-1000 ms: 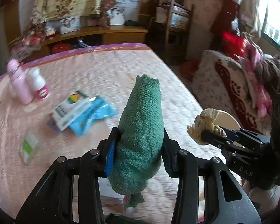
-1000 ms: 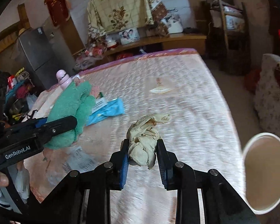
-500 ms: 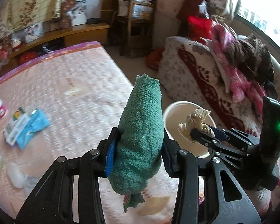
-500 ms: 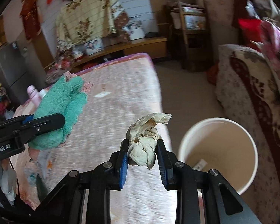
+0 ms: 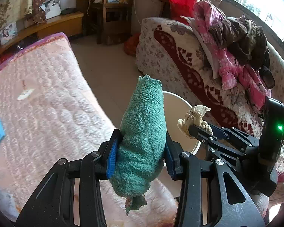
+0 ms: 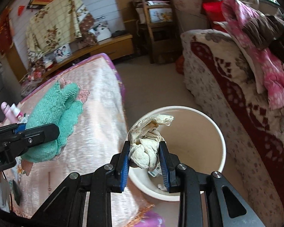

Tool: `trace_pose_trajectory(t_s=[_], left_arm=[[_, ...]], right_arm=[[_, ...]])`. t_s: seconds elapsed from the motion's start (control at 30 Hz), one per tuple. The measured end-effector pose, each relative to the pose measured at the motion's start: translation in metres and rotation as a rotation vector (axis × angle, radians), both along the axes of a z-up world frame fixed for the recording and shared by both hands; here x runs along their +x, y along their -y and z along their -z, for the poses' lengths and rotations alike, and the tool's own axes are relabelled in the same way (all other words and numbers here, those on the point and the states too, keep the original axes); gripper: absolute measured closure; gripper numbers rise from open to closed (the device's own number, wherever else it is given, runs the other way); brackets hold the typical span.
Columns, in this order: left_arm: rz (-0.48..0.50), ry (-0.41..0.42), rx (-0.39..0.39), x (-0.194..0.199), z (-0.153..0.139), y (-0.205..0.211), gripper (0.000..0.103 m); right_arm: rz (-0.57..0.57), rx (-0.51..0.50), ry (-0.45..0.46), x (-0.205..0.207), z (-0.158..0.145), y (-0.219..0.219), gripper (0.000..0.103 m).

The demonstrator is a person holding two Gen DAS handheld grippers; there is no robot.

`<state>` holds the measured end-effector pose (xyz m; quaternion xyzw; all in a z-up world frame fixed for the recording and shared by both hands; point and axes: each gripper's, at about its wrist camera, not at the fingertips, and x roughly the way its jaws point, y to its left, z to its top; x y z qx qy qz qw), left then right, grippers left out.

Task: Collect trash
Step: 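Carry the towel and beige cloth with both tools over the bucket, then open both tools to drop the towel and cloth into the bucket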

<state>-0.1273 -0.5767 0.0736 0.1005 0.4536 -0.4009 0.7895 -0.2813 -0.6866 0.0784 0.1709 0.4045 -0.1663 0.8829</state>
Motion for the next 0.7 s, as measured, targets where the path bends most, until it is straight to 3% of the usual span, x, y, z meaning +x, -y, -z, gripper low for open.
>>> trace_pose_trajectory(t_s=[0.7], left_arm=[[0.028,-0.032,0.062,0.005,0.042,0.061,0.062]], right_arm=[[0.078,0.032,-0.039,-0.009,0.034,0.043,0.076]])
